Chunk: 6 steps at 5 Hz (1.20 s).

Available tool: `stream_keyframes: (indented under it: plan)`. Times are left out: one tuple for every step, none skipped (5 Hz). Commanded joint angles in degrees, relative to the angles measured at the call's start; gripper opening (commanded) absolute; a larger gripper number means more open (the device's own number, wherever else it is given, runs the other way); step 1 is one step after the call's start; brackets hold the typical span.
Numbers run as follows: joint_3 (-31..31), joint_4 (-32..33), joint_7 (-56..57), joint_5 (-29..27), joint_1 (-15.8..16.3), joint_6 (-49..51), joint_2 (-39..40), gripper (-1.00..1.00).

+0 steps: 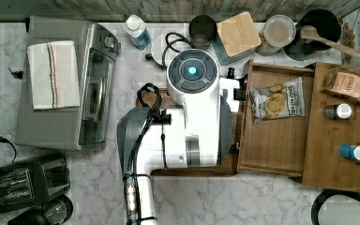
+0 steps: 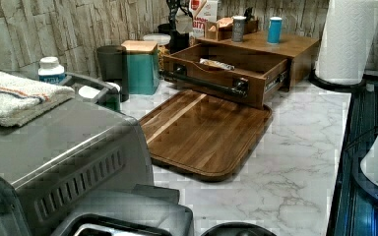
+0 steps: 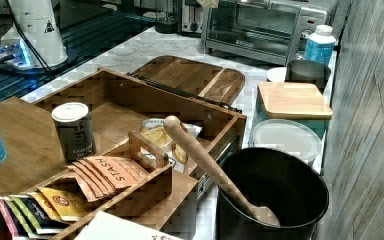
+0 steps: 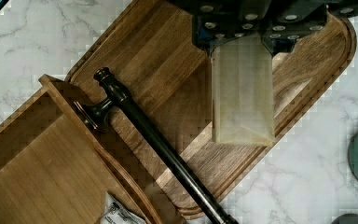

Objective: Place the butter on the board.

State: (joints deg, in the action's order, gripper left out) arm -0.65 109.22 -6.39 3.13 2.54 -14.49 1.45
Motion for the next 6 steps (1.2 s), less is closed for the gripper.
stream_keyframes:
  plan:
    - [0.00,0.01,-0.01,0.06,0.00,0.00,0.00,-1.00]
    - [1.20,4.35,-1.65,-0.50,1.33,-3.59,-2.48,-1.00]
    - [2.10,10.90,-0.69,-6.93,2.08,-10.71,-5.29,-1.00]
    - [3.55,15.72,-2.79,-6.20,3.83,-15.44,-7.20,-1.00]
    - [5.37,19.48,-5.74,-4.97,4.91,-17.96,-7.48,-1.00]
    - [6.99,24.29,-8.97,-3.68,5.79,-22.14,-8.60,-1.00]
